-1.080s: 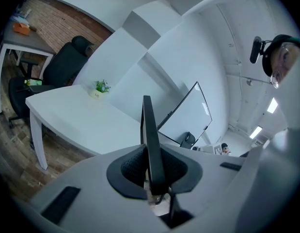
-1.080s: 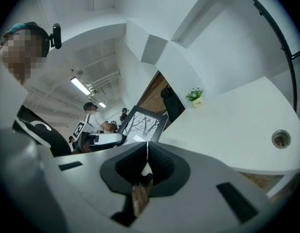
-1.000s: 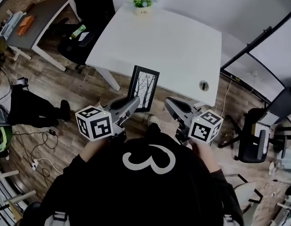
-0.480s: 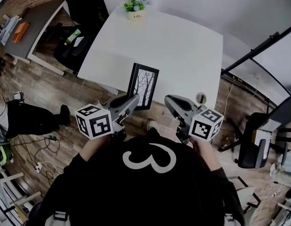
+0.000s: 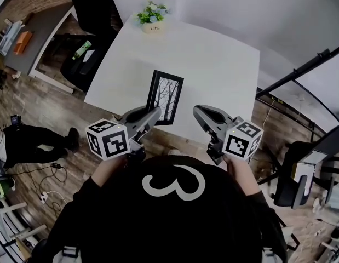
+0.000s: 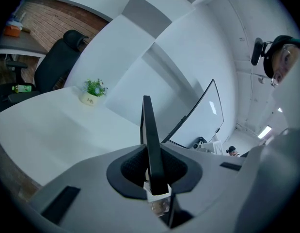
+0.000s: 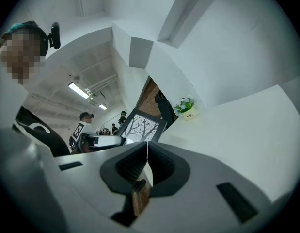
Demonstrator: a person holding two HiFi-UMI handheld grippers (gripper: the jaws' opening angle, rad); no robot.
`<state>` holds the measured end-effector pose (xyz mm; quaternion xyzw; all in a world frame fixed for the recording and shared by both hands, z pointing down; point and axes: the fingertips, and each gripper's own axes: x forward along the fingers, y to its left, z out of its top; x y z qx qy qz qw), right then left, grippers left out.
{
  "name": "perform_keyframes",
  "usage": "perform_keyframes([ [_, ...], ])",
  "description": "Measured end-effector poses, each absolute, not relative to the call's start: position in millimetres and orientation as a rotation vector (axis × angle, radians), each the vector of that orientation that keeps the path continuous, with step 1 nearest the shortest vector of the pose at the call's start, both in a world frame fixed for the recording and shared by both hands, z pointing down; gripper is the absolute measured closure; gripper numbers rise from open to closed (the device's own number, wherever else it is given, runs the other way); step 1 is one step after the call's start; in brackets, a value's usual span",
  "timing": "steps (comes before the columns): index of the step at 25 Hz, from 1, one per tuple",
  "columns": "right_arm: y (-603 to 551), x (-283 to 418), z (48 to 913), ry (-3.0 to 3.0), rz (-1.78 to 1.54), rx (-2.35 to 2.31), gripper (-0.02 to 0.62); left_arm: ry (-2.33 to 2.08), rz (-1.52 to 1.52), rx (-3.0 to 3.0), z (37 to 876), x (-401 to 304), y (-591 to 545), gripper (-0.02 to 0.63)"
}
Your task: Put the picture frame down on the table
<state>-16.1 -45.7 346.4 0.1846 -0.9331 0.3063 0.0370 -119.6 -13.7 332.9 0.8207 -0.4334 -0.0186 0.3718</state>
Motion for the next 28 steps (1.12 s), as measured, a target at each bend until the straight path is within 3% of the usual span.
perform_keyframes([
  [28,-100,-5,385,-2.775,1.062,0.716,0.571,-0.97,0.022,2.064,367,-106,-89,0.545],
])
